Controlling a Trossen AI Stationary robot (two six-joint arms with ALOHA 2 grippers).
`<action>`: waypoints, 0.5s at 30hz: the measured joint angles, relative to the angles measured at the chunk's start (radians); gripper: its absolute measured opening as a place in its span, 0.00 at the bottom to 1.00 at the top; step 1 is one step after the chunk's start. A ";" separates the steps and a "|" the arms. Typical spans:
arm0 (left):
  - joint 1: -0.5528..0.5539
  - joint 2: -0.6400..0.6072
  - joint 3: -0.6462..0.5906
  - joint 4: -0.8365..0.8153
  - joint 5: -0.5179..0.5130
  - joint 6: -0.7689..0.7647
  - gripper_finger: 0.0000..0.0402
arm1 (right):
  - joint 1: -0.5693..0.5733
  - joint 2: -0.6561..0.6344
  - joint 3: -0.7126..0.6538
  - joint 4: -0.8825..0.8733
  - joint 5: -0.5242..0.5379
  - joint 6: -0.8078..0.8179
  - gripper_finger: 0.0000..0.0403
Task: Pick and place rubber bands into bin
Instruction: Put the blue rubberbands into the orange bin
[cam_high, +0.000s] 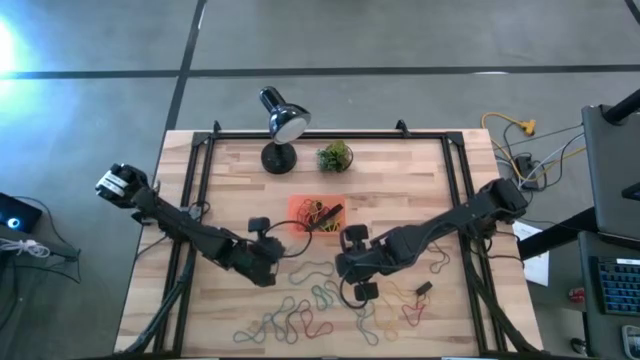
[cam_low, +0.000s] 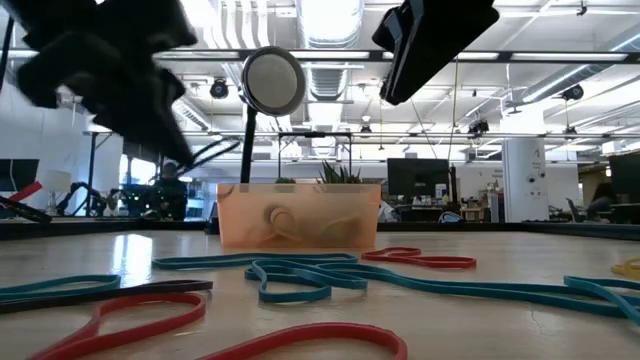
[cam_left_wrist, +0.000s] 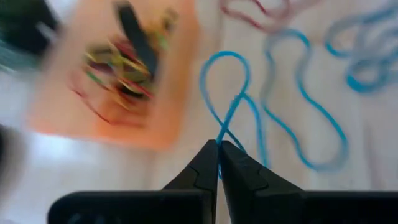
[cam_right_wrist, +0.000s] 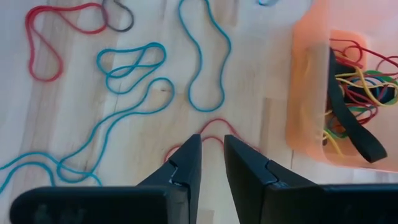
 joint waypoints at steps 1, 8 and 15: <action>0.000 0.002 0.008 0.005 -0.041 0.008 0.00 | 0.006 0.000 -0.001 -0.002 0.000 0.000 0.16; 0.001 0.002 0.058 0.024 -0.303 0.138 0.00 | 0.043 0.000 -0.001 -0.032 0.012 0.000 0.16; 0.065 0.003 0.058 0.193 -0.410 0.418 0.00 | 0.061 0.000 -0.001 -0.030 0.030 0.014 0.15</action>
